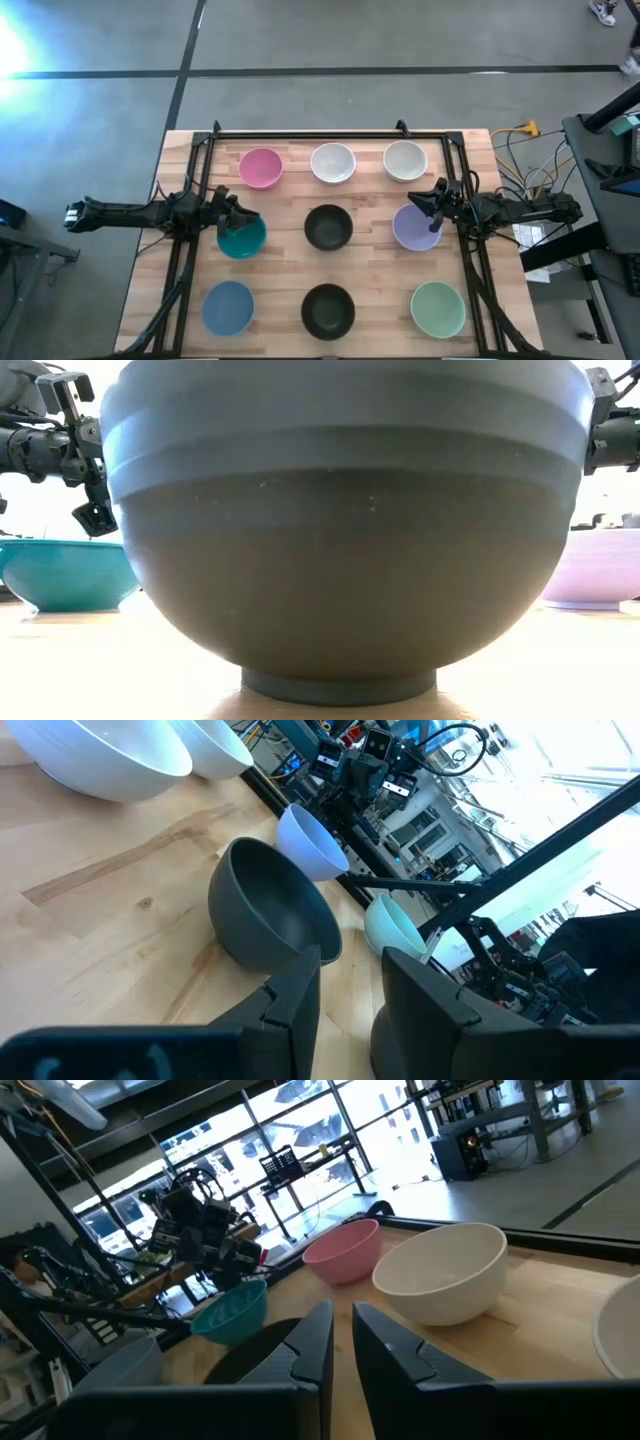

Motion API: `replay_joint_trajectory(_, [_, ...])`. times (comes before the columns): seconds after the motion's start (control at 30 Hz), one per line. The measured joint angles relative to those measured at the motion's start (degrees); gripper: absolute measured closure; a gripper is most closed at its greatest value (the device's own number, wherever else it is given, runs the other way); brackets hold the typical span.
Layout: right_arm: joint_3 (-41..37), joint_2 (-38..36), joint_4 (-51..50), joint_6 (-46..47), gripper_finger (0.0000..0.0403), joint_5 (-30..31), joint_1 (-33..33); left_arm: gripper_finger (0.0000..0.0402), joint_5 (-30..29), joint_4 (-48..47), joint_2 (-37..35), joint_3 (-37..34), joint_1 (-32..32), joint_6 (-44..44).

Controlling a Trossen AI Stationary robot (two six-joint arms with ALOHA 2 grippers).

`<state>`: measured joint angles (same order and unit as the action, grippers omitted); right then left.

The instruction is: Nest bowls inside each other

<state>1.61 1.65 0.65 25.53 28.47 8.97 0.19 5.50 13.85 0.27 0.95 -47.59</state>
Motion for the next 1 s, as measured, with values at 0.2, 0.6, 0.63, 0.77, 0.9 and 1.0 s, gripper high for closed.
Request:
replay_joint_trajectory(0.2, [0.0, 0.0, 1.5, 1.5, 0.0364, 0.0, 0.0, 0.0307, 0.0, 0.0, 0.0, 0.0, 0.0, 0.0])
replay_joint_trajectory(0.6, [0.0, 0.0, 1.3, 1.4, 0.0364, 0.0, 0.0, 0.0307, 0.0, 0.0, 0.0, 0.0, 0.0, 0.0])
replay_joint_trajectory(0.63, [0.0, 0.0, 1.3, 1.4, 0.0364, 0.0, 0.0, 0.0307, 0.0, 0.0, 0.0, 0.0, 0.0, 0.0])
replay_joint_trajectory(0.77, [0.0, 0.0, 1.3, 1.3, 0.0364, 0.0, 0.0, 0.0307, 0.0, 0.0, 0.0, 0.0, 0.0, 0.0])
replay_joint_trajectory(0.9, [0.0, 0.0, 1.3, 1.3, 0.0364, 0.0, 0.0, 0.0307, 0.0, 0.0, 0.0, 0.0, 0.0, 0.0])
replay_joint_trajectory(1.0, [0.0, 0.0, 1.3, 1.3, 0.0364, 0.0, 0.0, 0.0307, 0.0, 0.0, 0.0, 0.0, 0.0, 0.0])
